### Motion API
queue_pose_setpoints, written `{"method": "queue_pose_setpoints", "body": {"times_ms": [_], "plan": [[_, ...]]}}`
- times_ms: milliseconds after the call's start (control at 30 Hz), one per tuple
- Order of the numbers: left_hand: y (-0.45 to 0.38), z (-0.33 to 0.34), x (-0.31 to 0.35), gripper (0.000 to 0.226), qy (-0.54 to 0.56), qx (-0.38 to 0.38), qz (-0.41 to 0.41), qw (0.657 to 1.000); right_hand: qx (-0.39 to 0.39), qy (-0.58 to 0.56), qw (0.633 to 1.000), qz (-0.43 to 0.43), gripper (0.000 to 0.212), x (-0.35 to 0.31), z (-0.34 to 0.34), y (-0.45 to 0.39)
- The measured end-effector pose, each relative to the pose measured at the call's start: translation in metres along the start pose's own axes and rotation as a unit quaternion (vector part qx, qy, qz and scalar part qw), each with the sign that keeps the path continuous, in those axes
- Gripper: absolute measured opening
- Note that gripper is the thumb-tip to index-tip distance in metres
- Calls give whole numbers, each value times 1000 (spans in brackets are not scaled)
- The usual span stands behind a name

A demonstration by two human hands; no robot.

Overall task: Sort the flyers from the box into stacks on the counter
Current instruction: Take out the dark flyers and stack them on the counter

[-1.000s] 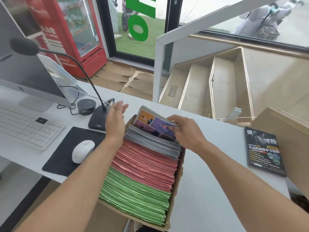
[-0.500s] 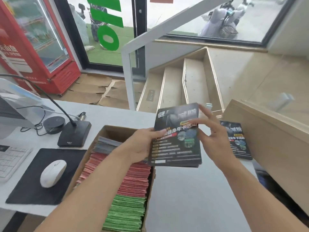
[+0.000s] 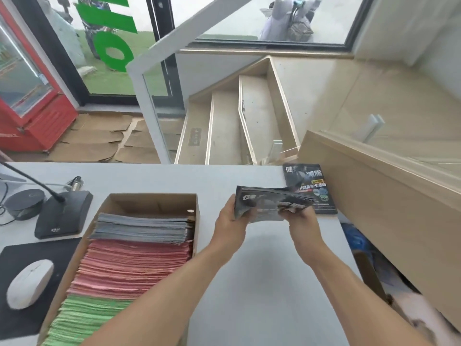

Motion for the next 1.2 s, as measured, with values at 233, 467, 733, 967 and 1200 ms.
{"method": "queue_pose_setpoints", "body": {"times_ms": [233, 467, 733, 967, 1200], "plan": [[9, 11, -24, 28, 5, 19, -33, 999, -25, -54, 998, 36, 39, 29, -2, -4], [14, 13, -41, 32, -10, 70, -45, 996, -41, 5, 998, 47, 43, 59, 6, -9], [-27, 42, -24, 22, -33, 56, -111, 992, 12, 19, 995, 95, 33, 48, -24, -42], [-114, 122, -29, 21, 3, -26, -219, 975, 236, 122, 958, 105, 26, 5, -107, -113], [-149, 168, -40, 31, -60, -63, -213, 973, 212, 323, 912, 139, 36, 9, -131, -171]]}}
Point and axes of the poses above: each hand's wrist, its own y-axis away from the middle knuckle, its own z-axis out of the palm, x = y × z, the point moved 8 cm from there along -y, towards the middle knuckle, and after that the axes turned 9 degrees about z, right-handed, at the moved point
